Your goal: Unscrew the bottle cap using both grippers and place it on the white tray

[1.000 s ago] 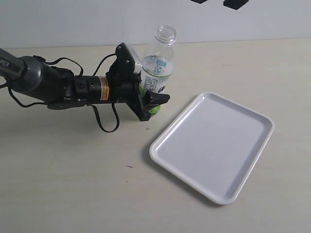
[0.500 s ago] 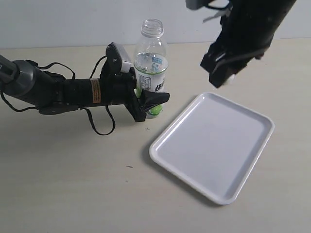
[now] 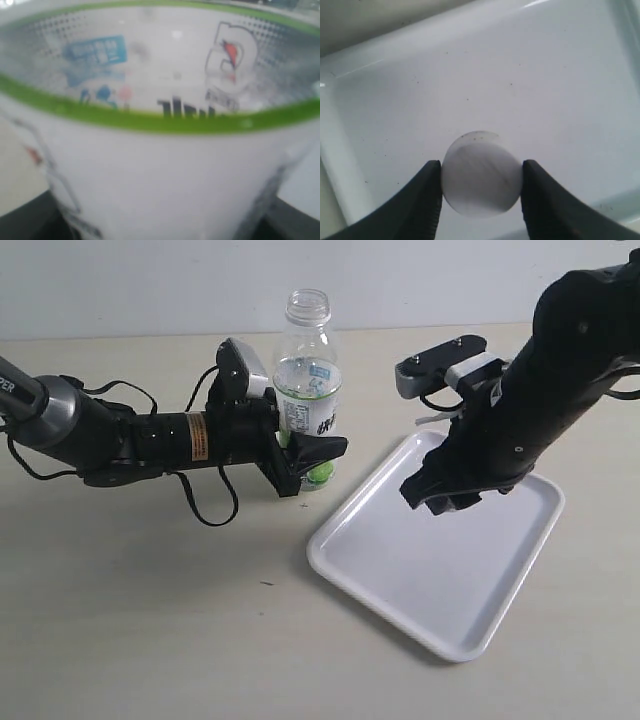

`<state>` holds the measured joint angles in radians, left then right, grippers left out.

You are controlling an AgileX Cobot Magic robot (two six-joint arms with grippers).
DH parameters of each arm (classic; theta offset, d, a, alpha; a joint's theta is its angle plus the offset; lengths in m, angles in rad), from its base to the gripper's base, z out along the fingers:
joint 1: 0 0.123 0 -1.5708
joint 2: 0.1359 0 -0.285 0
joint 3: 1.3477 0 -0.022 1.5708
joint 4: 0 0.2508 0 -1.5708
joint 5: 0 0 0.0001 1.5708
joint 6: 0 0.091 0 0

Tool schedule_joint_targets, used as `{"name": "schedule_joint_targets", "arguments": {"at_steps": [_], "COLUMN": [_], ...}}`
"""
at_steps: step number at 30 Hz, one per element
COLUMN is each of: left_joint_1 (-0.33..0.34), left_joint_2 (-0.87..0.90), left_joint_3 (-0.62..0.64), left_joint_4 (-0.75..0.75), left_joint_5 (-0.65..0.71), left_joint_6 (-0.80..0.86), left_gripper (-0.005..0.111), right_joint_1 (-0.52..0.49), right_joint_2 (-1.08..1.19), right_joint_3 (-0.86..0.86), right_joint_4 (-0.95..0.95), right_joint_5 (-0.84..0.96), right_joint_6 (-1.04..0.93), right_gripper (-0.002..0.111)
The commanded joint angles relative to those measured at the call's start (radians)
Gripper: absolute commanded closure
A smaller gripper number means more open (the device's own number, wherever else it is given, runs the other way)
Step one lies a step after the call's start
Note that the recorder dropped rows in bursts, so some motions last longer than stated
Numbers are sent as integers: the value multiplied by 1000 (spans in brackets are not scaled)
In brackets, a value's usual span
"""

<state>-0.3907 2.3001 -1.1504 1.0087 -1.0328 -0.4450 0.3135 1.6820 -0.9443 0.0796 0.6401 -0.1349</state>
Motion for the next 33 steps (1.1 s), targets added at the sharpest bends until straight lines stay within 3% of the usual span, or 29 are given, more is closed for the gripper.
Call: {"name": "schedule_joint_targets", "arguments": {"at_steps": [1,12,25,33], "left_joint_1": [2,2,2,2], "left_joint_2": [-8,-8,-8,-8], "left_joint_3": [-1,-1,-1,-1], "left_joint_4": [-25,-25,-25,-25], "left_joint_5": [-46,-46,-16,3], "left_joint_6": [13,20,20,20], "left_gripper": [107,107,107,107], "right_joint_1": [1,1,1,1], "right_joint_2": [44,160,160,156], "right_joint_3": [10,10,10,10], "right_joint_4": [-2,0,-2,-2], "right_joint_5": [-42,-83,-120,-146], "right_joint_6": [6,6,-18,-20], "right_gripper": [108,105,33,31]}}
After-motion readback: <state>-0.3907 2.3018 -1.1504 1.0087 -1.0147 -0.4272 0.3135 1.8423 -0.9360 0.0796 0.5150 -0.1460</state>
